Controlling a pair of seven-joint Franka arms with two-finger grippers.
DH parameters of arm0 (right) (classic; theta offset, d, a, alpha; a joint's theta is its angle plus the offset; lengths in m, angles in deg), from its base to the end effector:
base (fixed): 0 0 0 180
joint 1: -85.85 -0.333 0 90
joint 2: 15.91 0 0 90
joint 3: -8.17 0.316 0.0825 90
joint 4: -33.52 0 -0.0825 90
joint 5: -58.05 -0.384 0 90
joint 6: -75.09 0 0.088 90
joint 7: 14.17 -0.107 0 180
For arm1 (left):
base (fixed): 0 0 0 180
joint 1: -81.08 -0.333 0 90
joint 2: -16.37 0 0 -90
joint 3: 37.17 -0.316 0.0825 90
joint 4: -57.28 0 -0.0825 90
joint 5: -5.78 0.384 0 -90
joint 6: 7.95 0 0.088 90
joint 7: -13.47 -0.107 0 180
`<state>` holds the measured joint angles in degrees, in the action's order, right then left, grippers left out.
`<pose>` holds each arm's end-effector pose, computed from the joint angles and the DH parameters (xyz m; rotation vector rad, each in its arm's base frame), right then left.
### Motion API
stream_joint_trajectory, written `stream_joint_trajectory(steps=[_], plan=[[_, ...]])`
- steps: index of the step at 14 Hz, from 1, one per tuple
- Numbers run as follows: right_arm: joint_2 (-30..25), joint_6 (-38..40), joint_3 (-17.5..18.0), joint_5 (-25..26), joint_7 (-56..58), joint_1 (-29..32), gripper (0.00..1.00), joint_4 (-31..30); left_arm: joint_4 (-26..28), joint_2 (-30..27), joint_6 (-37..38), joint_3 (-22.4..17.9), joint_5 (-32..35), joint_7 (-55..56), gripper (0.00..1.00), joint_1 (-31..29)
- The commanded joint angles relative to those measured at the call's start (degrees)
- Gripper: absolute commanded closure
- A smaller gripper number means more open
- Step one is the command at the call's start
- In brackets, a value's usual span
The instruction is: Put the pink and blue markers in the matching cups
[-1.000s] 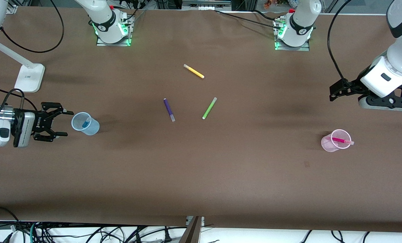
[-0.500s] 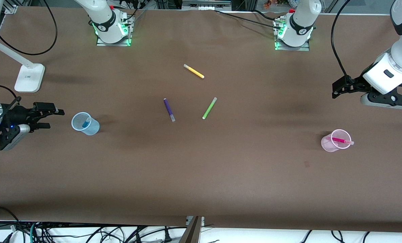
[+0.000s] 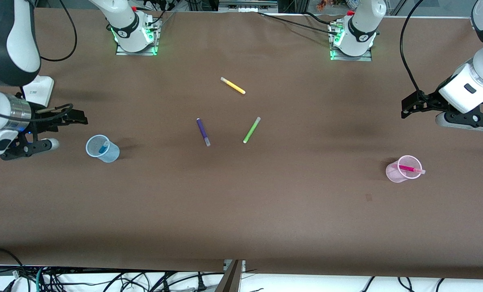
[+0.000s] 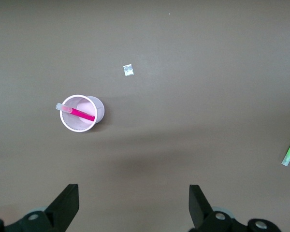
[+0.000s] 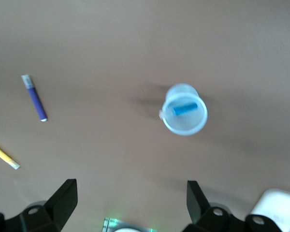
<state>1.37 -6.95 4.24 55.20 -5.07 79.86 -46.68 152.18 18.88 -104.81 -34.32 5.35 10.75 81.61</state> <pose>0.6195 0.0338 0.5159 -3.0540 -0.2992 0.4114 0.5736 -0.0341 0.5696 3.1276 -0.1651 -0.0150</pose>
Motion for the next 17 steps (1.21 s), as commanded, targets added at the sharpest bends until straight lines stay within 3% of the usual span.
stream_joint_trajectory(steps=[1, 4, 7, 13, 17], plan=[[-7.2, 1.5, 1.6, 2.6, -3.8, 1.2, 0.00, -6.0, 1.1, -1.7, -0.3, -0.1, -0.9, -1.7, 0.00, 0.0], [-13.8, 1.3, 1.6, 2.8, -3.4, 2.1, 0.00, -11.2, 0.6, -1.5, -0.6, -0.1, -1.1, -1.7, 0.00, 0.0], [-18.3, 1.7, 1.6, 3.1, -3.6, 4.7, 0.00, -11.7, 0.4, -1.5, -0.5, 0.0, -1.0, -1.6, 0.00, 0.1], [-19.9, 3.2, 1.3, 3.2, -3.9, 5.6, 0.00, -11.9, 0.4, -1.5, -0.2, -0.4, -0.9, -1.7, 0.00, -0.1], [-19.8, 4.2, 2.5, 2.9, -9.9, 5.5, 0.00, -11.8, 0.3, -1.6, 0.4, -0.4, -1.0, -1.5, 0.00, -0.1]])
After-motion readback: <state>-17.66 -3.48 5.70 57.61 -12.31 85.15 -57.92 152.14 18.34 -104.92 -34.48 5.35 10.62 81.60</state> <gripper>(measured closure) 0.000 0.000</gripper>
